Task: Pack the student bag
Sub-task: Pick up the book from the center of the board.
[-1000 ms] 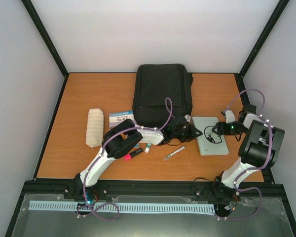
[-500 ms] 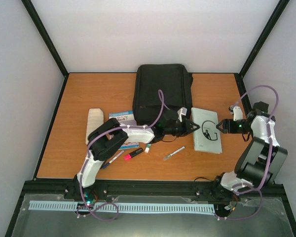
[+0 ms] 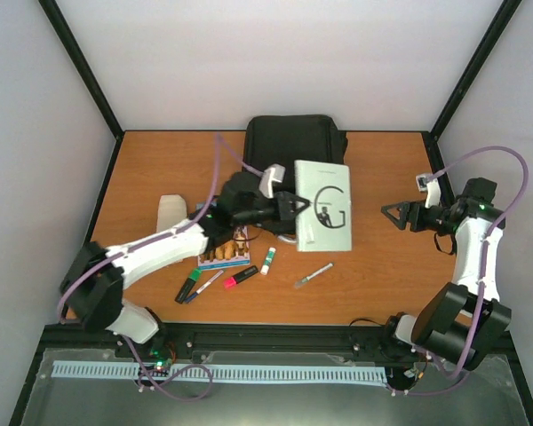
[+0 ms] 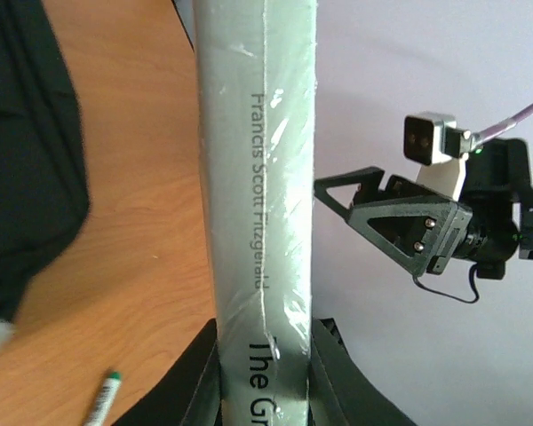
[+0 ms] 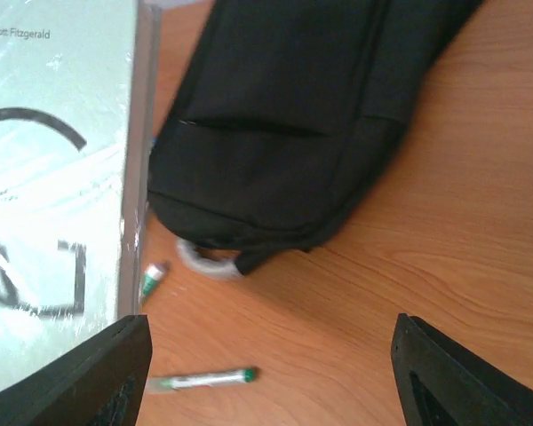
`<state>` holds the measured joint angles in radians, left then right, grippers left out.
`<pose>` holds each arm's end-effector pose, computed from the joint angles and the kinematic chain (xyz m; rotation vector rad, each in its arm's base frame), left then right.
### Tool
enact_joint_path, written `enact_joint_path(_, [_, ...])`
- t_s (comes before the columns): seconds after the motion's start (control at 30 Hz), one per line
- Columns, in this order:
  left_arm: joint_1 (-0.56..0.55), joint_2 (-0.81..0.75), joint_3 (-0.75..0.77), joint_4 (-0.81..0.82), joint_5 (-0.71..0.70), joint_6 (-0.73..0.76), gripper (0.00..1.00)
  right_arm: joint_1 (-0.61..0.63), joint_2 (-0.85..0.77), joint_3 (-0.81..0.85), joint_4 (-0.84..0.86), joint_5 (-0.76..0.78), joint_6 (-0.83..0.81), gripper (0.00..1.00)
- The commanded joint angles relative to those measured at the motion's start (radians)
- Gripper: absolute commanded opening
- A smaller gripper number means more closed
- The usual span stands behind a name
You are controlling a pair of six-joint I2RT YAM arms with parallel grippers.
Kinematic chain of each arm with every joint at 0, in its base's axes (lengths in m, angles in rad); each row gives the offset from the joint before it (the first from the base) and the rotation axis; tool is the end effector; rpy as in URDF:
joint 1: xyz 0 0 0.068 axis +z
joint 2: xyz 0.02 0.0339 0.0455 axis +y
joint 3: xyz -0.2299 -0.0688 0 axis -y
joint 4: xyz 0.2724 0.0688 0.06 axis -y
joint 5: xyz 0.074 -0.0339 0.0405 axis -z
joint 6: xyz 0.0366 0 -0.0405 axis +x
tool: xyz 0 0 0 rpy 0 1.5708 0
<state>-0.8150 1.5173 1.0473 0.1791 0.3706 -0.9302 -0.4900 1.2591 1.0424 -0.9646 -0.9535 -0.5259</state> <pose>0.2519 -0.2866 0.2422 0.1742 2.1446 -1.4720 0.2475 -0.0982 0.2443 -0.2681 2.2329 0.7950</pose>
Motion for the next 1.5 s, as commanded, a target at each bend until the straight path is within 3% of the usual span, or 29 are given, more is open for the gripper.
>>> enact_joint_path(0.0, [0.108,-0.173,-0.037,-0.007,0.069,0.115,0.01,0.038,0.033,0.02,0.019,-0.235,0.095,0.76])
enact_joint_path(0.23, [0.282,-0.256,-0.017,-0.066,0.23,0.171,0.01,0.301,0.154,0.185,0.105,-0.301,0.191,0.77])
enact_joint_path(0.43, [0.37,-0.235,-0.022,0.099,0.37,0.068,0.01,0.434,0.19,0.162,0.331,-0.384,0.374,0.77])
enact_joint_path(0.57, [0.373,-0.216,-0.016,0.203,0.456,0.004,0.01,0.458,0.15,0.093,0.367,-0.39,0.354,0.82])
enact_joint_path(0.87, [0.373,-0.192,-0.046,0.37,0.481,-0.094,0.01,0.458,0.128,0.009,0.457,-0.45,0.427,0.92])
enact_joint_path(0.93, [0.373,-0.174,-0.056,0.422,0.475,-0.126,0.01,0.459,0.148,0.009,0.411,-0.541,0.384,0.93])
enact_joint_path(1.07, [0.374,-0.143,-0.065,0.49,0.463,-0.157,0.01,0.458,0.26,0.129,-0.091,-0.72,-0.156,0.99])
enact_joint_path(1.1, [0.373,-0.133,-0.065,0.502,0.463,-0.166,0.01,0.458,0.272,0.144,-0.154,-0.735,-0.209,0.99])
enact_joint_path(1.47, [0.322,-0.054,-0.017,0.536,0.455,-0.185,0.01,0.458,0.296,0.161,-0.083,-0.702,-0.067,0.98])
